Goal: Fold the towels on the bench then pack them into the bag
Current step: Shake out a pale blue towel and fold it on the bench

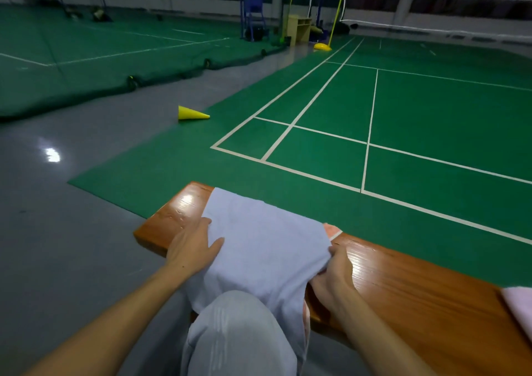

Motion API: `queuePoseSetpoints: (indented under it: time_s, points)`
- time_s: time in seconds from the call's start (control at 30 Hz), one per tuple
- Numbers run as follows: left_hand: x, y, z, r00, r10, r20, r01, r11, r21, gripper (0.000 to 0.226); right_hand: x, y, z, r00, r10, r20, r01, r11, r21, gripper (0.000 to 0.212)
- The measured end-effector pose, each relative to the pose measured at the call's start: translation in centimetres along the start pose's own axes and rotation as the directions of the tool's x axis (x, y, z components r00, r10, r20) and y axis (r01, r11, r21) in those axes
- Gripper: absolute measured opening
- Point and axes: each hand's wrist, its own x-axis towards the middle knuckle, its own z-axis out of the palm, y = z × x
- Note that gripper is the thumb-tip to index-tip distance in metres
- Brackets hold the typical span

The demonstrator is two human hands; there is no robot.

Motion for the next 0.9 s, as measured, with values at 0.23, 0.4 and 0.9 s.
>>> queuePoseSetpoints:
  time_s: [0.23, 0.4, 0.9]
  points:
    - [0.2, 2.9, -0.8, 0.988, 0.142, -0.065, -0.136, 0.986, 0.093, 0.023, 1.1, 1.4, -1.2, 0.934, -0.235, 0.269, 0.348, 0.770, -0.535, 0.024]
    - [-0.1, 12.6, -1.4, 0.933, 0.226, 0.279, -0.080, 0.889, -0.451, 0.046, 1.0, 1.5, -0.7, 0.873, -0.193, 0.448, 0.453, 0.660, -0.599, 0.018]
    - [1.1, 22.9, -5.5, 0.883, 0.456, -0.109, -0.424, 0.676, -0.602, 0.018, 1.2, 0.5, -3.9, 0.756, -0.011, 0.654, 0.600, 0.412, -0.686, 0.040]
